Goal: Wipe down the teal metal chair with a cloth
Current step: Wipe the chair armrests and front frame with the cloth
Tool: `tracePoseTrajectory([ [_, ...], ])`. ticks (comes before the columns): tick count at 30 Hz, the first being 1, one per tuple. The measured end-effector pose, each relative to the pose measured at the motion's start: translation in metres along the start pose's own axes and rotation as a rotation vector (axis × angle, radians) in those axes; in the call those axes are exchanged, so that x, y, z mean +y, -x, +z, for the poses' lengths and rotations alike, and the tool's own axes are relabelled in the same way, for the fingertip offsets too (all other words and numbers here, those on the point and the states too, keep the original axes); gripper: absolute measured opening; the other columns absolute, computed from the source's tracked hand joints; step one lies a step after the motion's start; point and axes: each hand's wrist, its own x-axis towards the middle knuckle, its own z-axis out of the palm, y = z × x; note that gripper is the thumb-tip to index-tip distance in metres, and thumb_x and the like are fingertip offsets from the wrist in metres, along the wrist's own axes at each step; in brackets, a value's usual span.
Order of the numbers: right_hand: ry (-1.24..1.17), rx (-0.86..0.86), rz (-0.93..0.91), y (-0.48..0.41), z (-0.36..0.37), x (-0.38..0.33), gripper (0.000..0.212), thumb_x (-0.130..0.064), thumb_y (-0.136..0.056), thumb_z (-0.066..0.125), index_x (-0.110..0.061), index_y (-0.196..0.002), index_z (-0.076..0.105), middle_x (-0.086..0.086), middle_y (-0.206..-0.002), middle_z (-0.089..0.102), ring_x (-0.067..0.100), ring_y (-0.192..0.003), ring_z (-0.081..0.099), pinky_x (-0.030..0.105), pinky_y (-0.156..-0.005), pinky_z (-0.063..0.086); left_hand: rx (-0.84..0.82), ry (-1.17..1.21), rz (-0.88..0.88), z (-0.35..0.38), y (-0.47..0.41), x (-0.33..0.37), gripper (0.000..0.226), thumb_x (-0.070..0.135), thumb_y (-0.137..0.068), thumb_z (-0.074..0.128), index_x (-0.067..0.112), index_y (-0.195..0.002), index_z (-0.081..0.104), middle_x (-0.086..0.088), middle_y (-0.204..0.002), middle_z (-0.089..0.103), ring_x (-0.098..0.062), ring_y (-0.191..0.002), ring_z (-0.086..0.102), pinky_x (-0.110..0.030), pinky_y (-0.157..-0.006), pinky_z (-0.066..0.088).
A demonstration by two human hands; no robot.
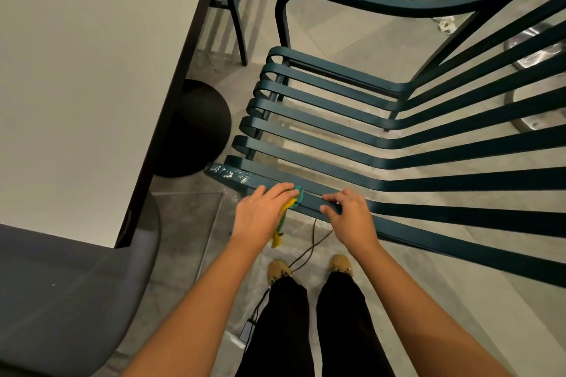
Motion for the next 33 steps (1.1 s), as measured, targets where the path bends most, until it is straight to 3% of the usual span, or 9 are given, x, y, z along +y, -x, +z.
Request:
tracePoseTrajectory([
  [7,-0.004,-0.005,0.011,-0.001,0.0,0.0,0.03,-0.024,-0.088,0.059,-0.013,-0.116,0.061,0.003,-0.111,0.057,0.02,-0.11,0.045,0.031,-0.092,0.04,0.127,0.018,-0.076,-0.003,0.005,-0.032,0.052,0.008,-0.074,0.072,0.029,-0.121,0.058,0.011,-0.124,0.06,-0.02,-0.082,0.06,-0.025,-0.053,0.043],
  [10,-0.004,-0.001,0.014,0.0,0.0,-0.001,0.03,-0.024,-0.088,0.058,-0.013,-0.116,0.061,0.003,-0.112,0.057,0.019,-0.111,0.044,0.03,-0.092,0.04,0.131,0.007,-0.125,-0.008,0.005,-0.048,0.052,0.009,-0.081,0.065,0.031,-0.126,0.053,0.013,-0.131,0.054,-0.021,-0.092,0.057,-0.03,-0.06,0.046],
  [15,0.004,-0.005,0.015,0.001,-0.001,-0.002,0.03,-0.024,-0.089,0.057,-0.013,-0.117,0.06,0.003,-0.113,0.056,0.019,-0.112,0.045,0.029,-0.093,0.04,0.18,0.116,-0.263,-0.008,0.007,-0.044,0.051,0.009,-0.085,0.061,0.033,-0.129,0.05,0.017,-0.135,0.047,-0.013,-0.104,0.053,-0.024,-0.066,0.047],
  [20,0.013,0.0,0.012,-0.001,0.001,-0.001,0.03,-0.024,-0.088,0.059,-0.013,-0.116,0.061,0.003,-0.11,0.058,0.018,-0.109,0.046,0.029,-0.09,0.041,0.156,0.181,-0.06,0.003,0.01,-0.015,0.056,0.011,-0.071,0.077,0.03,-0.12,0.058,0.014,-0.121,0.061,-0.012,-0.083,0.063,-0.02,-0.056,0.049],
  [24,0.02,0.017,0.003,-0.001,0.002,-0.001,0.03,-0.023,-0.087,0.06,-0.011,-0.115,0.062,0.004,-0.107,0.058,0.02,-0.106,0.047,0.031,-0.089,0.041,0.101,0.151,-0.113,0.011,0.006,0.0,0.048,0.018,-0.086,0.06,0.031,-0.131,0.047,0.017,-0.136,0.048,-0.015,-0.098,0.057,-0.025,-0.068,0.048],
  [28,0.014,0.008,-0.001,-0.001,0.001,0.0,0.03,-0.023,-0.087,0.06,-0.011,-0.115,0.062,0.004,-0.107,0.059,0.021,-0.107,0.048,0.033,-0.091,0.042,0.162,0.099,-0.168,0.007,0.006,-0.007,0.046,0.016,-0.072,0.075,0.029,-0.114,0.062,0.013,-0.119,0.062,-0.017,-0.078,0.061,-0.024,-0.047,0.043],
  [33,0.006,0.0,0.013,-0.001,0.0,-0.001,0.03,-0.023,-0.087,0.061,-0.011,-0.114,0.062,0.004,-0.108,0.058,0.021,-0.108,0.046,0.035,-0.093,0.043,0.214,0.027,-0.235,-0.006,0.006,-0.038,0.048,0.009,-0.07,0.076,0.028,-0.112,0.064,0.014,-0.117,0.063,-0.02,-0.078,0.061,-0.024,-0.045,0.041],
])
